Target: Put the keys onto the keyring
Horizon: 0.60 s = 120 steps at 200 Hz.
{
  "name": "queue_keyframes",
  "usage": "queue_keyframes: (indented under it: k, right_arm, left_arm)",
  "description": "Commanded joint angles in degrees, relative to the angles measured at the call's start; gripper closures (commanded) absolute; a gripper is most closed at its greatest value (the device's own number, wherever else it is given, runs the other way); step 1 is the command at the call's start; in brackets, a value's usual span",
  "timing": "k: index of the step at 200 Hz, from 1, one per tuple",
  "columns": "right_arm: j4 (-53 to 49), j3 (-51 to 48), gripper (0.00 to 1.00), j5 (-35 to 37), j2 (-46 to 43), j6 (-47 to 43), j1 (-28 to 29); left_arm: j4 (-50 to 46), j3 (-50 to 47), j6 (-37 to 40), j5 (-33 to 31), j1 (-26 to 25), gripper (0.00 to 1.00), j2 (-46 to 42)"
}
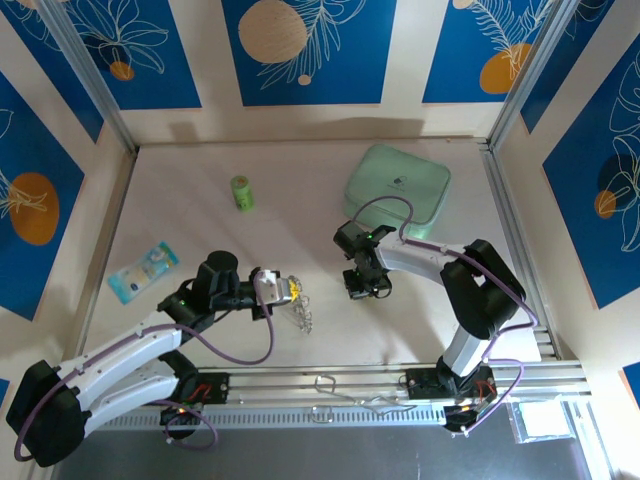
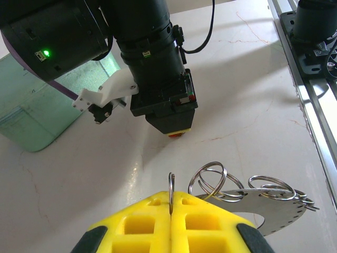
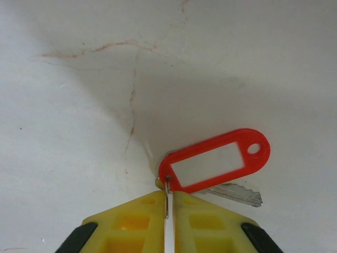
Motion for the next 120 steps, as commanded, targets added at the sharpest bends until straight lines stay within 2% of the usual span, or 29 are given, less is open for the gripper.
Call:
queue_keyframes:
  k: [1, 37, 91, 120]
  right_arm:
    - [-1.4, 1.1, 0.91, -0.2, 0.2, 0.3, 0.3]
    - [-1.0, 0.8, 1.00, -0.1, 0.0, -0.1, 0.2]
    - [-0.8, 0.9, 1.00, -0.2, 0.5, -0.5, 0.1]
    - [-0.5, 0.9, 0.97, -0.8, 0.7, -0.8, 0.1]
  left_arm:
    - [0.0, -0.3, 1.4, 0.4, -0.6, 1.00, -1.1]
    - [0.0, -0.3, 1.4, 0.4, -0.6, 1.00, -1.1]
    - [-0.1, -0.3, 1.5, 0.4, -0.6, 1.00, -1.1]
    - [0.0, -0.3, 1.6, 0.3, -0.5, 1.00, -1.1]
